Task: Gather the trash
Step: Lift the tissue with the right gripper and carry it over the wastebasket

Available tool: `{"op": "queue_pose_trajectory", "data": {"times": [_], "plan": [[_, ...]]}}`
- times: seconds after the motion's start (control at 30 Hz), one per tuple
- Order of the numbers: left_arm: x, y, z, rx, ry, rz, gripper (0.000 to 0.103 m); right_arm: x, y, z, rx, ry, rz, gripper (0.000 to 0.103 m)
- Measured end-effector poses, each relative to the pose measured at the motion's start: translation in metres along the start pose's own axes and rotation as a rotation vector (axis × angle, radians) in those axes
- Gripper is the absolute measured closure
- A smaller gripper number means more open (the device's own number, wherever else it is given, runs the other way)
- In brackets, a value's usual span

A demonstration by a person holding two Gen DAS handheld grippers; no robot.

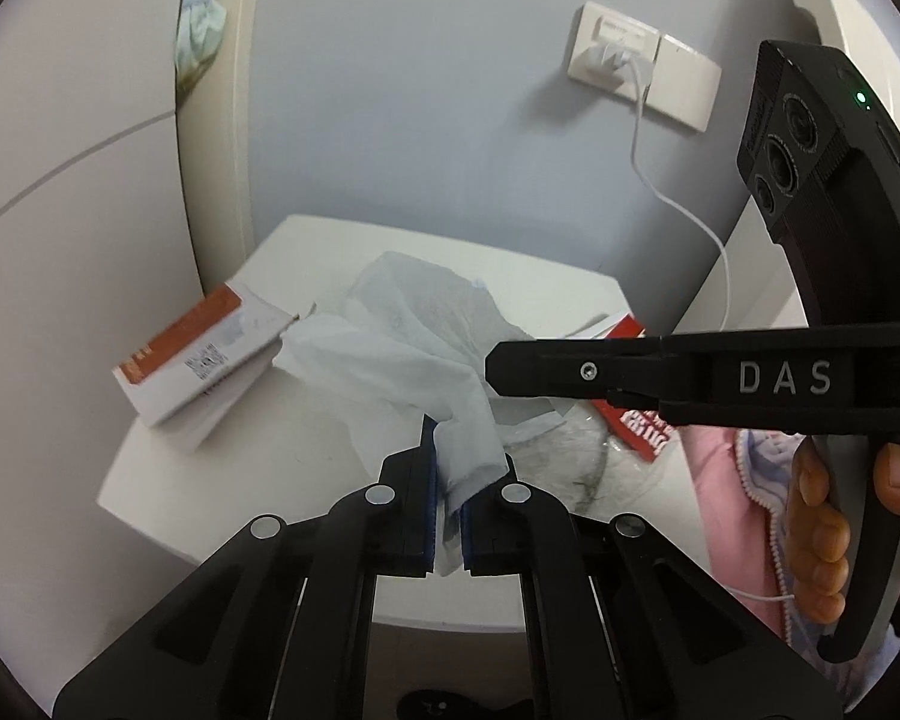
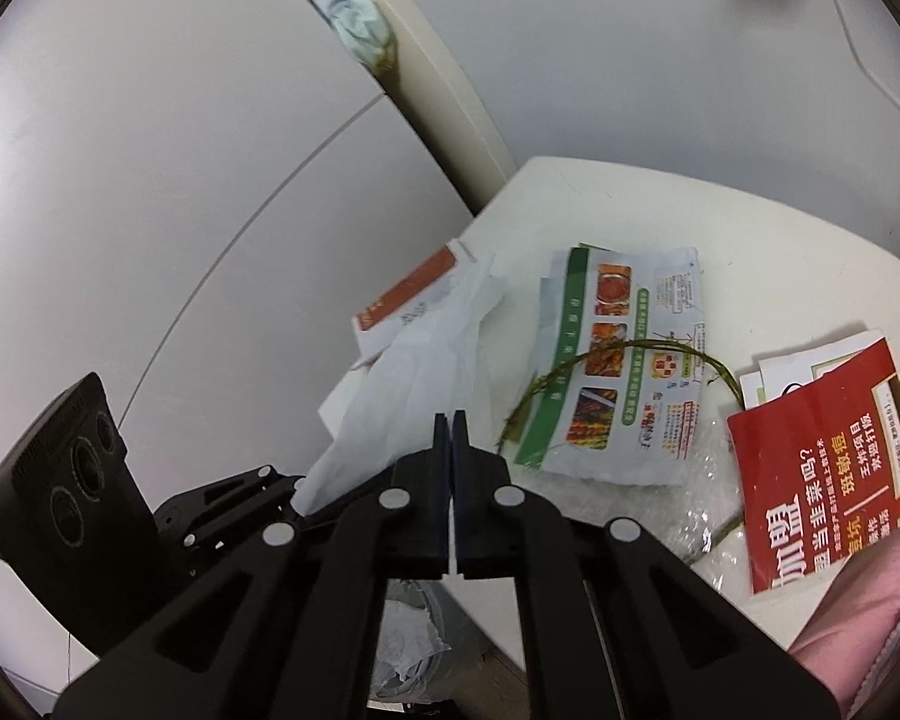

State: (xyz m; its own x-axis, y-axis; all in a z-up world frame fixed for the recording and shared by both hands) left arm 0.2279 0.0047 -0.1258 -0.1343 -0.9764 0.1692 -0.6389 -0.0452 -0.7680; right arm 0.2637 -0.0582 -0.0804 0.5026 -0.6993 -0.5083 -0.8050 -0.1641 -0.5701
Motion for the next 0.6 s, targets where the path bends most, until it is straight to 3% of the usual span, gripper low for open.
{"op": "queue_pose_trajectory", "data": {"times": [0.6], "plan": [[-0.006, 0.005, -0.100, 0.088, -0.088, -0.014, 0.098, -0.092, 0.026, -0.039, 0.025, -0.078, -0.127, 0.100]]}}
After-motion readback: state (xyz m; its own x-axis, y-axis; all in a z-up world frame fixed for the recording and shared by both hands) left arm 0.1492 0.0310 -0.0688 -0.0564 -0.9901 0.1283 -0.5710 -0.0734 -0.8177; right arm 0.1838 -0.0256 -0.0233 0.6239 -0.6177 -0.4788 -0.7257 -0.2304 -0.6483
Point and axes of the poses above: each gripper's, at about its wrist camera, not at the fingertips, and z roughly the way its jaws point, x to its right, y to its underside, the point moved 7 cm from there along z, roughly the way its jaws point, and after that the axes turned 3 degrees about x, right-handed, at the moved point
